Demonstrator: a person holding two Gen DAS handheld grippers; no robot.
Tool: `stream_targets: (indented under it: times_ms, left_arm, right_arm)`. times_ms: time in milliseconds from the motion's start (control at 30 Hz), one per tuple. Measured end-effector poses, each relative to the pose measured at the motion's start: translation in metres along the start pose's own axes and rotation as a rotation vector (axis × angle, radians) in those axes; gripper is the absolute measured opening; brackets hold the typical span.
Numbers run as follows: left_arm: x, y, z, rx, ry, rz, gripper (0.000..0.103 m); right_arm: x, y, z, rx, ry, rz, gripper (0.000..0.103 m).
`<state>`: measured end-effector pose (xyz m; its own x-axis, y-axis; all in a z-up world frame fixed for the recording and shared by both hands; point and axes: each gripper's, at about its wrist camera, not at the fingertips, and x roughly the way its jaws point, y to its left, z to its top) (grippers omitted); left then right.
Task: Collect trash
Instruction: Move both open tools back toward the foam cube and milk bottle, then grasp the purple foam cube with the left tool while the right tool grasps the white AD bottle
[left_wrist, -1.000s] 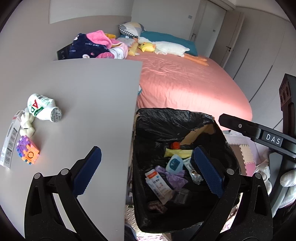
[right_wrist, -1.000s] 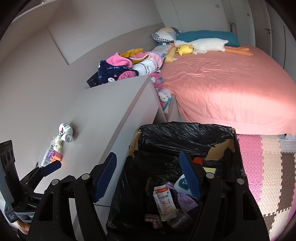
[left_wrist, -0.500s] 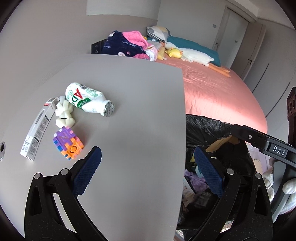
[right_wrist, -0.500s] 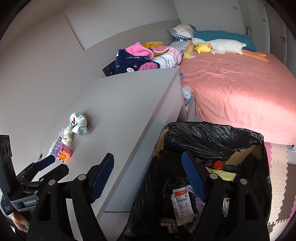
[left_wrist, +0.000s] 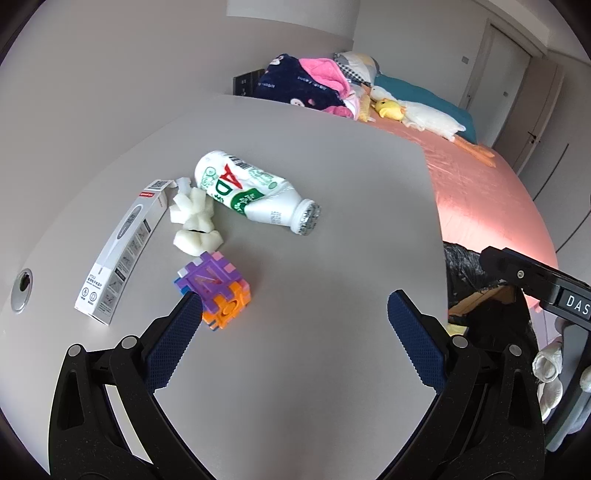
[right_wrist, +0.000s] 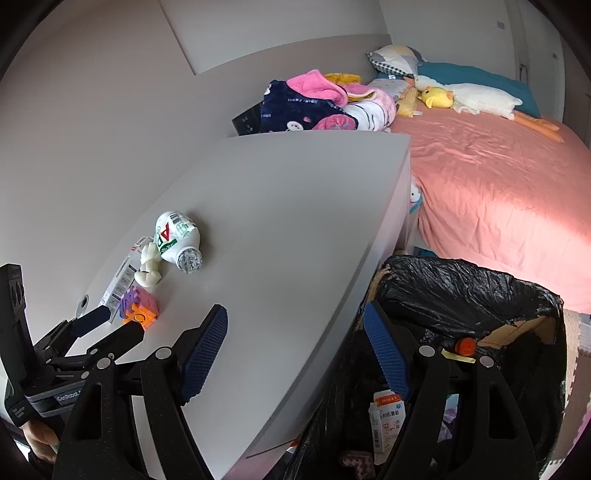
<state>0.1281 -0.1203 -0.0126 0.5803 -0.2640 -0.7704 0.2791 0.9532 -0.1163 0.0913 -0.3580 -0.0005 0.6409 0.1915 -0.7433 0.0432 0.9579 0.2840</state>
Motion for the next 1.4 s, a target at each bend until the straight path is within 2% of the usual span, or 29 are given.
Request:
stream_targets:
  times_ms: [333,800,867,967,1000,1100,1133,1200,1300,1400]
  left_arm:
    - [0.024,0.037,0.0,-0.104,0.039,0.028,0.097]
    - [0.048,0.054,0.001,-0.123,0.077,0.021,0.096]
    - [0.05,0.056,0.001,-0.121,0.078,0.023,0.086]
    - [0.049,0.058,0.0,-0.108,0.072,0.036,0.078]
    - [0.048,0.059,0.0,-0.107,0.069,0.034,0.073]
    - [0.047,0.066,0.001,-0.127,0.065,0.007,0.065]
    - [0.046,0.068,0.002,-0.132,0.064,0.0,0.058]
    - [0.044,0.074,0.002,-0.15,0.06,-0.013,0.056]
    - [0.039,0.083,0.002,-0.152,0.045,0.02,0.056]
    - [0.035,0.091,0.004,-0.171,0.036,0.018,0.056]
  right_arm:
    - [0.033,0.037,0.013,-0.084,0.026,0.057,0.077]
    - [0.081,0.076,0.03,-0.152,0.09,0.091,0.077]
    - [0.087,0.082,0.032,-0.163,0.099,0.095,0.077]
    - [0.098,0.091,0.034,-0.184,0.112,0.098,0.077]
    - [0.101,0.094,0.035,-0.19,0.117,0.099,0.077]
    - [0.108,0.103,0.037,-0.203,0.126,0.104,0.077]
    - [0.11,0.105,0.037,-0.208,0.129,0.107,0.077]
    - [0.114,0.111,0.038,-0.22,0.135,0.108,0.077]
    - [0.122,0.12,0.04,-0.241,0.143,0.107,0.077]
    - [0.129,0.129,0.042,-0.268,0.144,0.109,0.077]
